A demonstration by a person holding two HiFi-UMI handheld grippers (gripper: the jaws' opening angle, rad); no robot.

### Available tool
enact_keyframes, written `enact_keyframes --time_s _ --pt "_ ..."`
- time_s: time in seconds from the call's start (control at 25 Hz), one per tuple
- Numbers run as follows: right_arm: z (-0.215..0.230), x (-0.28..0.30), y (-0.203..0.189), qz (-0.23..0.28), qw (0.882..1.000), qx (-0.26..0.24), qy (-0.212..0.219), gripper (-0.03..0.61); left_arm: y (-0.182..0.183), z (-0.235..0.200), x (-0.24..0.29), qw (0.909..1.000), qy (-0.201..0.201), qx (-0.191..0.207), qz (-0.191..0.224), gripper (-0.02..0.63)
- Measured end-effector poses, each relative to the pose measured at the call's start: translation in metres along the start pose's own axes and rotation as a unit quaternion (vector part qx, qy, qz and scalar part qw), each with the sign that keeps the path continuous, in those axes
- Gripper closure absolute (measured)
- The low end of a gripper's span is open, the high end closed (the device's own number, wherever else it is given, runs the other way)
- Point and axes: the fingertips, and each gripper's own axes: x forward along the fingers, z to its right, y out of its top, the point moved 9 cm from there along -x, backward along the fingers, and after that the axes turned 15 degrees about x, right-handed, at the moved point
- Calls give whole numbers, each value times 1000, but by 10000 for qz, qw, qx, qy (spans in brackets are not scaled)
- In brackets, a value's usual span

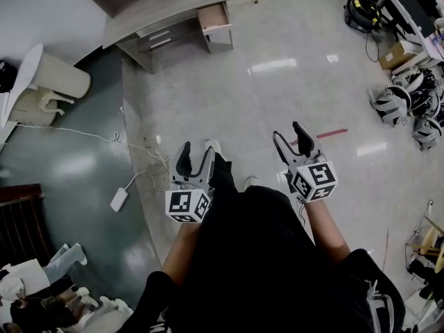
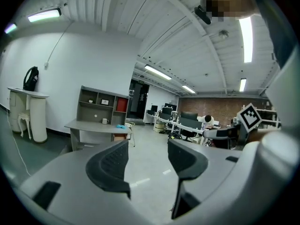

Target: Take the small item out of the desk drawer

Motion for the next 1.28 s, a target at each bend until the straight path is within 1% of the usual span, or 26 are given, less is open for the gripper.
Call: enact_keyframes --time_s 0.24,0.36,0.48,0.64,0.8,0.96,1.12,1.28 --pt "5 36 5 -121 9997 -197 -30 322 -3 -29 44 9998 -17 -189 69 373" --pt "9 67 10 -155 9996 -188 -111 322 -1 -50 79 9995 -212 -218 118 373" --pt "17 106 28 -238 9992 -175 -288 322 5 -74 122 9989 -404 -178 161 373" --pt "27 174 54 -289 9984 -228 -431 322 15 -125 184 9989 -365 -115 284 373" --pt "31 246 85 -463 9971 -348 -497 322 25 -183 241 9986 -341 -270 285 373" --pt "26 317 120 -576 9961 -405 -527 322 42 -243 288 9987 -335 -263 290 373" --pt "18 381 149 -683 9954 -448 -507 319 53 -296 324 9985 -299 -360 273 373" --pt "5 431 167 -746 9916 -901 -551 318 46 -330 355 9976 -527 -397 197 373"
